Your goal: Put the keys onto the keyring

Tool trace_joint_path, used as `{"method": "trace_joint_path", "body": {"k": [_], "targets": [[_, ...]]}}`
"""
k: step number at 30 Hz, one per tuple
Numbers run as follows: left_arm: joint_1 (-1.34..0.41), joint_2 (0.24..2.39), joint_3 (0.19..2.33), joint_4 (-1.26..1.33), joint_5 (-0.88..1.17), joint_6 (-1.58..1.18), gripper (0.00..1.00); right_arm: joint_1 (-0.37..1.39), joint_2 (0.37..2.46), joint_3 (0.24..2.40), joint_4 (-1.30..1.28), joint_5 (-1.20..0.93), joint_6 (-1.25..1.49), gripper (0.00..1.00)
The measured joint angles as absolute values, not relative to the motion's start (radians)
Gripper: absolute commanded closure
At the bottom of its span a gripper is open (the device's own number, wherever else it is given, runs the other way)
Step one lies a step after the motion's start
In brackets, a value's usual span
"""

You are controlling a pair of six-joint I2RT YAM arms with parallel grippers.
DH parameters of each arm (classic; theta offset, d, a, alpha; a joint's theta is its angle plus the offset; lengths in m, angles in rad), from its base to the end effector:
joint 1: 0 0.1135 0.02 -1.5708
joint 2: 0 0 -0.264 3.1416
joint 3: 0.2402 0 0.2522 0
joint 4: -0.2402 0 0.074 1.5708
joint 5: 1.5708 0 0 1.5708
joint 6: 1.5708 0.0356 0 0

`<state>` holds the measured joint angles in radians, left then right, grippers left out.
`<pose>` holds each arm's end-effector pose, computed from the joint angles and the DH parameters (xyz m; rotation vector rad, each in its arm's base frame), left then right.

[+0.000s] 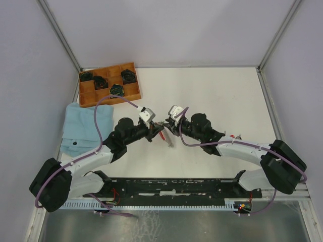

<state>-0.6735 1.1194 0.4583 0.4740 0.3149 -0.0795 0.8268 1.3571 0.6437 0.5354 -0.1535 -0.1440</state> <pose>0.1815 -0.1589 0.2280 0.7560 1.6580 -0.8171 0.1964 0.2214 0.2372 -0.9347 1.5259 0.6293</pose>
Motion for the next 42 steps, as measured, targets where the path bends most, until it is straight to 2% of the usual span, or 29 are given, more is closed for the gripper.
{"method": "trace_joint_path", "body": {"k": [3,8,11,16,21,31,42], "targets": [[-0.671,1.120,0.455,0.475,0.314,-0.093,0.97,0.830,1.366,0.644,0.545,-0.155,-0.141,0.74],[-0.669,1.127,0.451,0.493,0.310,-0.114,0.97,0.834,1.378,0.644,0.561,-0.156,-0.138,0.91],[-0.669,1.128,0.451,0.497,0.304,-0.119,0.90,0.837,1.378,0.644,0.564,-0.153,-0.138,0.99],[-0.669,1.127,0.441,0.513,0.297,-0.119,0.78,0.837,1.374,0.643,0.555,-0.146,-0.145,0.99],[-0.670,1.127,0.438,0.521,0.297,-0.119,0.73,0.836,1.355,0.640,0.522,-0.134,-0.157,0.99],[-0.661,1.126,0.438,0.525,0.306,-0.118,0.72,0.836,1.345,0.640,0.490,-0.143,-0.185,0.99],[-0.609,1.127,0.438,0.526,0.415,-0.065,0.69,0.836,1.334,0.640,0.453,-0.180,-0.230,0.99]]}}
